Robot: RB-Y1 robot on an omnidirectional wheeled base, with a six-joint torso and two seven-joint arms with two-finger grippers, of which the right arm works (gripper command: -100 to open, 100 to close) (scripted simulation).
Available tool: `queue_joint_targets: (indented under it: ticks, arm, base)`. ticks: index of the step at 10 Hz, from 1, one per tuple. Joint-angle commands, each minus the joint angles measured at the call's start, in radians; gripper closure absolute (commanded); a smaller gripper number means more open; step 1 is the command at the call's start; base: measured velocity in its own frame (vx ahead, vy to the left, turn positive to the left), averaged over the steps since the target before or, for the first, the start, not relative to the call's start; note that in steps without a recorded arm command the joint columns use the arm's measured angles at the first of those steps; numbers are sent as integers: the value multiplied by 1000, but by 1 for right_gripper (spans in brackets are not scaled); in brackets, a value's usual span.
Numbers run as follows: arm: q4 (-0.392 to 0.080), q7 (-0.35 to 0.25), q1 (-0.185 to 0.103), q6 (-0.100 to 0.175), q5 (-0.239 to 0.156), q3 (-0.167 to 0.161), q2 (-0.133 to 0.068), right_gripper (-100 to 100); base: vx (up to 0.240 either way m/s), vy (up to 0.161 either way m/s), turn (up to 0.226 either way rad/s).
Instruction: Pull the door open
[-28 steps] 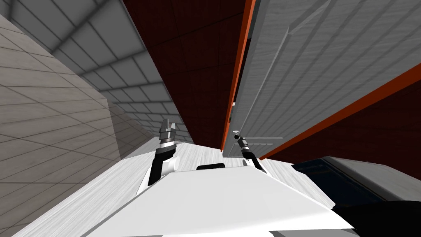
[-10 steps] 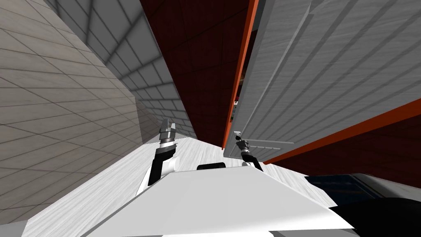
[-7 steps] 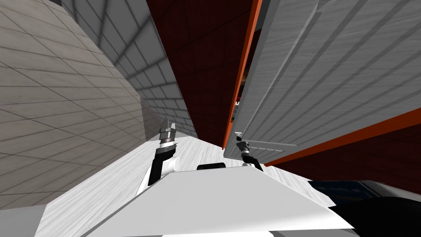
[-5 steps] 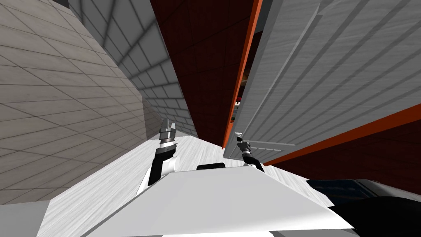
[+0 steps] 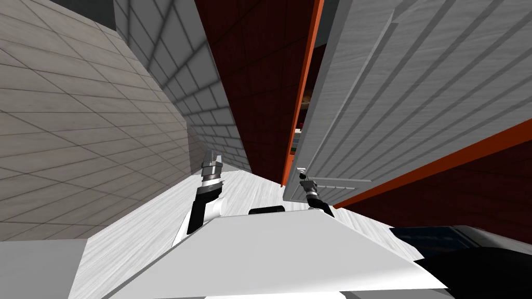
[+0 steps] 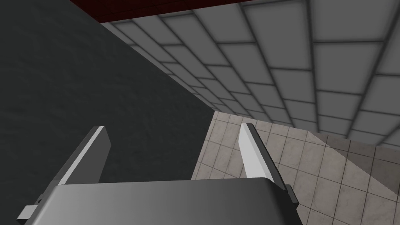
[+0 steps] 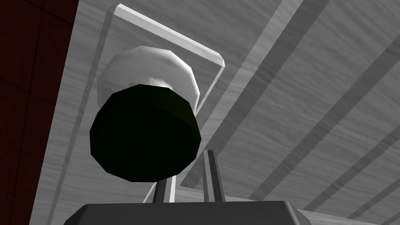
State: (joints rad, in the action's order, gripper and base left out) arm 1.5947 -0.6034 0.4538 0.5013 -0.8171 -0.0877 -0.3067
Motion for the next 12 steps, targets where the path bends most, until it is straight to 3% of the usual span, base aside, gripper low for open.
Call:
queue_joint_targets:
  ticks: [1,2,5,9,12]
  arm:
    - [22,-43,-10,9,-23,-30,3,-100]
    - [28,-68,-7,11,-44,-36,3,-100]
    - [28,-68,-7,11,-44,-36,3,-100]
    - [50,-163,8,22,-121,-56,-1,-100]
    - [60,-204,14,26,-155,-65,-2,-100]
  base:
    - [-73,3,54]
    - [-86,-2,99]
    - [-24,-1,8]
    - [-76,-20,62]
    - [-72,-8,39]
